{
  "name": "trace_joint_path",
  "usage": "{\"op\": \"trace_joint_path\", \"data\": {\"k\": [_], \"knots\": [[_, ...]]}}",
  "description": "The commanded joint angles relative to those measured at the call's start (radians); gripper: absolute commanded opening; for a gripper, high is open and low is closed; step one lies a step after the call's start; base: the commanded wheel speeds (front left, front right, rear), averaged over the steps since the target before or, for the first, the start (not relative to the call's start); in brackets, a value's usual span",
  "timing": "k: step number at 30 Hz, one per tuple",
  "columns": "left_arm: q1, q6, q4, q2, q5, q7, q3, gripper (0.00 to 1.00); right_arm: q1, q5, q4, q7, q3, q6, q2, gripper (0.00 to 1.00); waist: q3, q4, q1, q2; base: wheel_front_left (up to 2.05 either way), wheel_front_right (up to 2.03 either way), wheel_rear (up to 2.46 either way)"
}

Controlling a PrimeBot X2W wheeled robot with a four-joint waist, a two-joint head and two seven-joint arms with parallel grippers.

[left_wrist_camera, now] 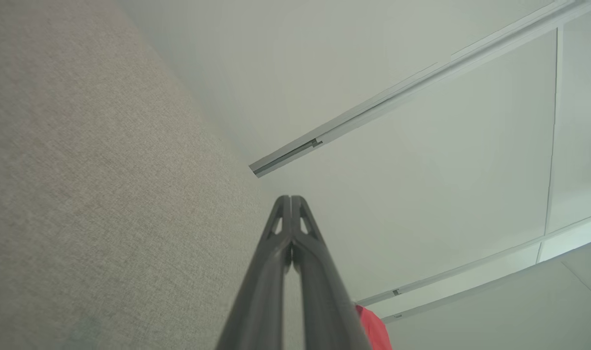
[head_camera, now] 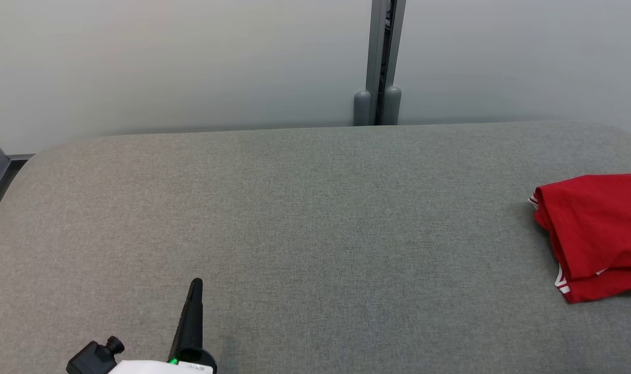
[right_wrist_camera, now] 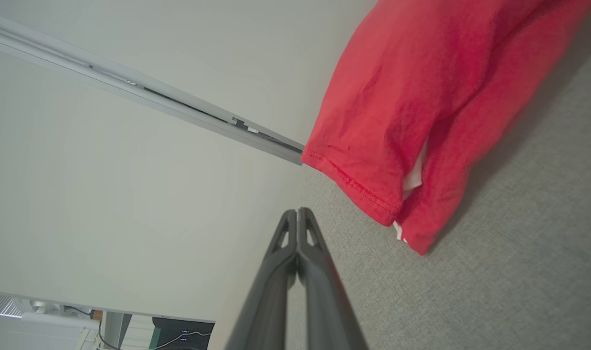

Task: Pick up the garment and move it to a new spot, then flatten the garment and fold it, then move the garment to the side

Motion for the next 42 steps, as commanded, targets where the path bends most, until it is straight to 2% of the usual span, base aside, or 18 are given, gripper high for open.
{"op": "trace_joint_path", "data": {"k": [1,42], "knots": [[-0.026,-0.009,-0.010,0.001,-0.015,-0.003,0.005,0.00,-0.016,0.021,-0.001,0.011,-0.014,0.000,-0.012,0.00,0.000,0.000,0.0000,0.0000,0.00,0.00,0.00],[-0.026,-0.079,-0.012,-0.064,-0.283,-0.006,0.002,0.00,-0.078,0.350,0.079,0.218,-0.185,0.000,-0.024,0.00,0.001,-0.006,0.0000,0.0000,0.00,0.00,0.00]]}}
